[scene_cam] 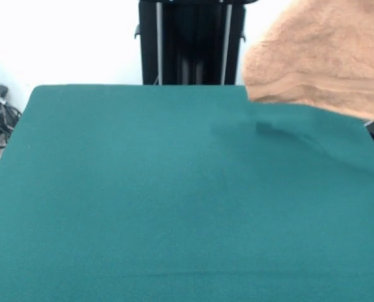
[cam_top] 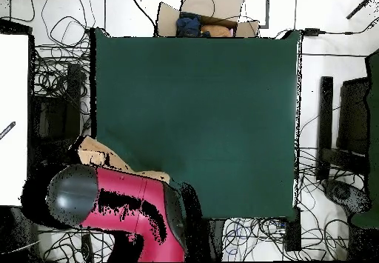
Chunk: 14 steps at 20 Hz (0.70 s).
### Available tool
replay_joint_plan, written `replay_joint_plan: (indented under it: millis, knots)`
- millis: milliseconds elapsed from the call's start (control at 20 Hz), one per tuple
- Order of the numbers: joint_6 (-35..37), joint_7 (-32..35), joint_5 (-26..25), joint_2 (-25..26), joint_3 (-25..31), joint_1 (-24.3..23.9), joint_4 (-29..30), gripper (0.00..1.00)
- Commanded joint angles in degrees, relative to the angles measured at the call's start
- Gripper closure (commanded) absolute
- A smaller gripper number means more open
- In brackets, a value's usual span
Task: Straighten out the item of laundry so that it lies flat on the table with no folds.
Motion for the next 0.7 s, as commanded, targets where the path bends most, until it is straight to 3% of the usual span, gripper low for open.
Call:
replay_joint_plan:
  millis: [50,700]
  knots:
    - [-0.10,18.27,-1.14,1.42,-0.38,-0.51,1.48,1.00]
    - [-13.15,14.18,0.29,5.22,1.70,-1.82,7.31,1.00]
